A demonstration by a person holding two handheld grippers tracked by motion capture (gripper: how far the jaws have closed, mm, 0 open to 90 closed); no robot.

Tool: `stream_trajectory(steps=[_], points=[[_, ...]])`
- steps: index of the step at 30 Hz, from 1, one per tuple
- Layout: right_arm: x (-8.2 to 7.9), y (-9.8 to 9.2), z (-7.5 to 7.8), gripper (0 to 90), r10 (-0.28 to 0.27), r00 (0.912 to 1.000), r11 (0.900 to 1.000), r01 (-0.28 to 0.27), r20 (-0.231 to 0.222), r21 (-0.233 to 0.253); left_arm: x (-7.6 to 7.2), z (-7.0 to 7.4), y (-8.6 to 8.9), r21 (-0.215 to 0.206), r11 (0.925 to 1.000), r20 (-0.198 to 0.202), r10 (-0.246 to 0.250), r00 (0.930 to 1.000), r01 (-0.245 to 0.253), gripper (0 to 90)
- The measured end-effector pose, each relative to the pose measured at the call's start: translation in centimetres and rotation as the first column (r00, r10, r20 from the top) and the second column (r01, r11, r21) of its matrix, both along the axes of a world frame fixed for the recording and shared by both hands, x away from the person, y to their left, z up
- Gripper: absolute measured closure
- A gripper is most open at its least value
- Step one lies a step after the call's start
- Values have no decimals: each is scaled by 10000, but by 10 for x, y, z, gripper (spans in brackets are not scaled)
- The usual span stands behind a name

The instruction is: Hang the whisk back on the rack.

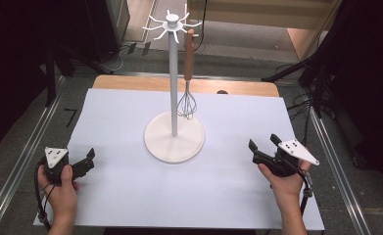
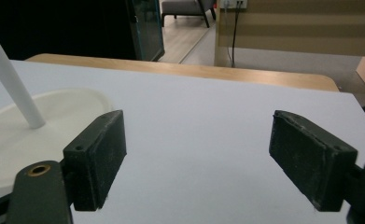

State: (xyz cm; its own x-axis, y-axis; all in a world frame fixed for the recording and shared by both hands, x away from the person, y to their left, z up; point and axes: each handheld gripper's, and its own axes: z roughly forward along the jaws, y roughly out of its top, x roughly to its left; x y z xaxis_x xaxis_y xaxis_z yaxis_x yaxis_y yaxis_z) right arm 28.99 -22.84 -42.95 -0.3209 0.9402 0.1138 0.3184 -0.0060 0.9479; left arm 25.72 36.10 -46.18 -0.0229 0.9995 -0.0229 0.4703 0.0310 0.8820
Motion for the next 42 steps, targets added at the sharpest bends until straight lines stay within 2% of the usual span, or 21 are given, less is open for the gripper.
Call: stream_trajectory(steps=[8, 15, 19, 33, 38, 39, 42], points=[[-11, -20, -15, 196, -408, 9989, 9992, 407, -235, -60, 0, 0, 0, 19, 10000, -6, -22, 10000, 22, 133], [-23, -41, -28, 198, -889, 9951, 9954, 873, -430, -388, 0, 0, 0, 87, 10000, -31, -33, 10000, 33, 134], [-31, -59, -35, 197, -1281, 9898, 9916, 1268, -617, -256, 0, 0, -1, 107, 9999, -19, -34, 10000, 34, 134], [-57, -95, -44, 190, -1930, 9777, 9811, 1910, -825, -319, 0, 0, -1, 120, 9999, 28, -107, 9999, 107, 135], [-67, -106, -53, 192, -2298, 9703, 9730, 2306, -752, 18, 0, 0, -1, 89, 9999, 5, -105, 9999, 105, 135], [-68, -106, -57, 184, -2411, 9663, 9704, 2389, -901, -346, 0, 0, 0, 97, 9999, -15, -98, 10000, 98, 135], [-67, -106, -57, 216, -2547, 9628, 9669, 2521, -909, -387, 0, 0, 0, 95, 9999, -32, -104, 9999, 104, 135]])
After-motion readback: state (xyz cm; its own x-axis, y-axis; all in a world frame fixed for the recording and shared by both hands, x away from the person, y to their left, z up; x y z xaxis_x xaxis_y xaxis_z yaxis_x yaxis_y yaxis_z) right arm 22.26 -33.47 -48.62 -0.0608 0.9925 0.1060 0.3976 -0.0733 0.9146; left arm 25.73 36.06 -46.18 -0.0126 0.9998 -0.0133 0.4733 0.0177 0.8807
